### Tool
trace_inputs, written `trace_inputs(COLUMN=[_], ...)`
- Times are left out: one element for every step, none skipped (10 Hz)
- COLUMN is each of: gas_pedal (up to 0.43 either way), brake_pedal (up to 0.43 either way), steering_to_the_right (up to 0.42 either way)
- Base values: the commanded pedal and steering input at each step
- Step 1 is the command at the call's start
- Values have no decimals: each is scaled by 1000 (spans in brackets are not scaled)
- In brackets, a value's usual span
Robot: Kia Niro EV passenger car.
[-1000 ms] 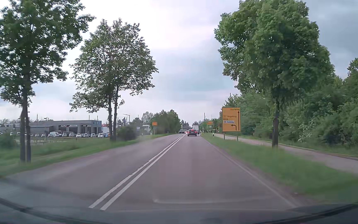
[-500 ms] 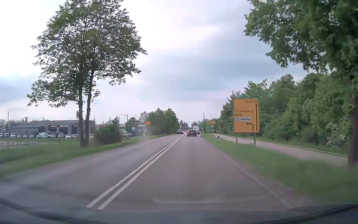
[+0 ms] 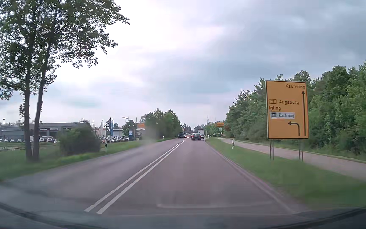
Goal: Follow the waypoints while adhering to traffic rules and regulations
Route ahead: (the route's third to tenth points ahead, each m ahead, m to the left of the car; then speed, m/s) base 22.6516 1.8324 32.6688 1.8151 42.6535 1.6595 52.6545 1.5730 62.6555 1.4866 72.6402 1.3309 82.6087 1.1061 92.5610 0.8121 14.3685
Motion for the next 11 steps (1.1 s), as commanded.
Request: trace_inputs(gas_pedal=[138, 138, 138, 138, 130, 130, 130, 130, 150, 169, 177], brake_pedal=[0, 0, 0, 0, 0, 0, 0, 0, 0, 0, 0], steering_to_the_right=[2, 2, 2, 2, 2, 2, 2, 2, 2, 2, 1])
